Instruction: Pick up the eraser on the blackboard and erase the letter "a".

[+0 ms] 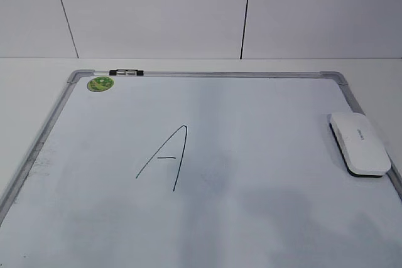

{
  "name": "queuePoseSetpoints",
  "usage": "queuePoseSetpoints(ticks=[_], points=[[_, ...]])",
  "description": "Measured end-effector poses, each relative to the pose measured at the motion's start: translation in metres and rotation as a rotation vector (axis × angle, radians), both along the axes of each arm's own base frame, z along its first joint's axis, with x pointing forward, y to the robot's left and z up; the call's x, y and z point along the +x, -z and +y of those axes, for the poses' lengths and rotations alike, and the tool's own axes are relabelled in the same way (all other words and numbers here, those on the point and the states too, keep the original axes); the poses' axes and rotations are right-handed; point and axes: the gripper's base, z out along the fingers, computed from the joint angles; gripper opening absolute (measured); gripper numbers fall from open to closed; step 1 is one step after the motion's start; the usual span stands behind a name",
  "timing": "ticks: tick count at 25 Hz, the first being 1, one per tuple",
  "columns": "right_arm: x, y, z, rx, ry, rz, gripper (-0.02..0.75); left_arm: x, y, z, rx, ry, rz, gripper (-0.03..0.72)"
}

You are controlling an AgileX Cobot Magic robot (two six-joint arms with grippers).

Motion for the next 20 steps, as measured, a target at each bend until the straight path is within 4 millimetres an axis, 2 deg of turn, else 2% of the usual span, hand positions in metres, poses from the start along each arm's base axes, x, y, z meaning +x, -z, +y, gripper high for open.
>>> queuePoseSetpoints(ticks=[20], points=[[-0.0005, 0.0, 0.0011, 0.0, 0.097, 0.0, 0.593, 0.0006, -0.0001, -0.0021, -0.015, -0.08, 0.001, 0.235]])
